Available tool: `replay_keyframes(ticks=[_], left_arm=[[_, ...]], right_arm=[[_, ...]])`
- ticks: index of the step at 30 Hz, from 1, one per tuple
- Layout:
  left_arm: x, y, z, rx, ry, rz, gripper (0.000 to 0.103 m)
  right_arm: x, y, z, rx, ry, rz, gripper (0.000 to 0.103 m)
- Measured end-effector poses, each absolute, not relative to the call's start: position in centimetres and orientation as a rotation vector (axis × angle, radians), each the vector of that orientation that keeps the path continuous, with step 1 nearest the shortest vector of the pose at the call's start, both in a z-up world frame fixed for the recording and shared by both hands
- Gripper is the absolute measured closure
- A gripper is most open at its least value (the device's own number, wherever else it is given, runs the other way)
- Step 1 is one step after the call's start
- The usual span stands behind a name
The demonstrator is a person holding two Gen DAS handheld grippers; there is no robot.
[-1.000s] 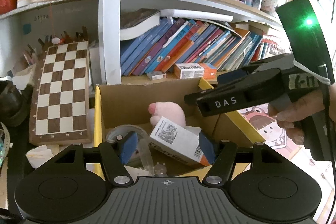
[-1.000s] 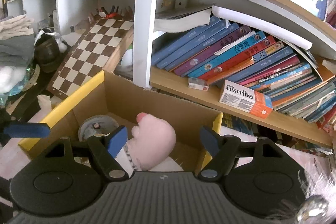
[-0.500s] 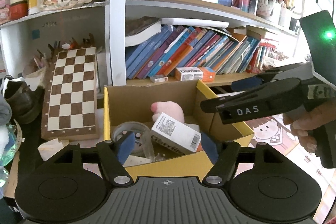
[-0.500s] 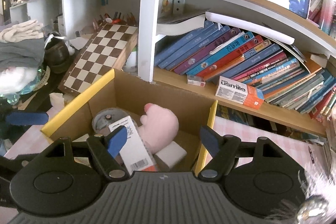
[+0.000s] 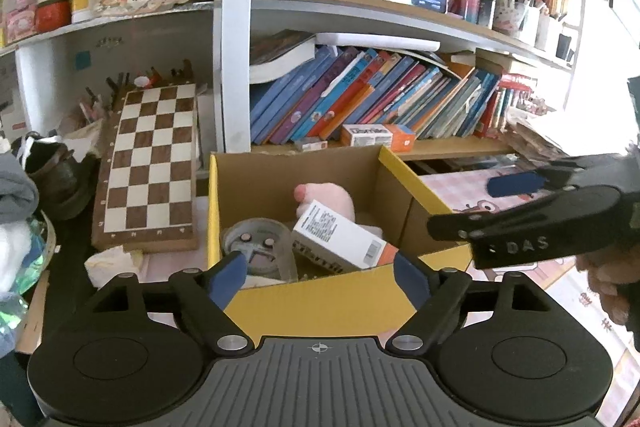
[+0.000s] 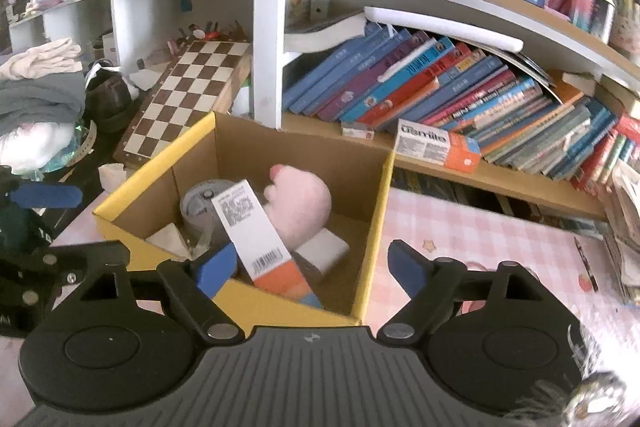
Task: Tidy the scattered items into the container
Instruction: 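Withdraw both open tools from the yellow box back over the desk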
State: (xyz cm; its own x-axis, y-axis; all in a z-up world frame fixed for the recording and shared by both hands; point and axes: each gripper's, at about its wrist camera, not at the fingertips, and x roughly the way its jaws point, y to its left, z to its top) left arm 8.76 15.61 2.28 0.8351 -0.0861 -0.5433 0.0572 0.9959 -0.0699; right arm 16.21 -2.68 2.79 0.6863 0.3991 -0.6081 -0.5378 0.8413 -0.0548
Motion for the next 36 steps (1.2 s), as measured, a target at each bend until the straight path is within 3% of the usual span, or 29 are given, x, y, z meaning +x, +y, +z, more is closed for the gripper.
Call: replay_keyframes(ticks=[16,36], left_arm=[[6.9,14.8,1.3,-0.052,0.614,-0.045,0.009],[5.7,12.1,-0.4,-0.049,0.675,-0.007,0.008]], right_arm=[[12.5,-5.6,0.6,-0.199,0.672,0.454,0.003],[10.4,-8.8,-1.3,-0.232,0.694,0.418,0.0]])
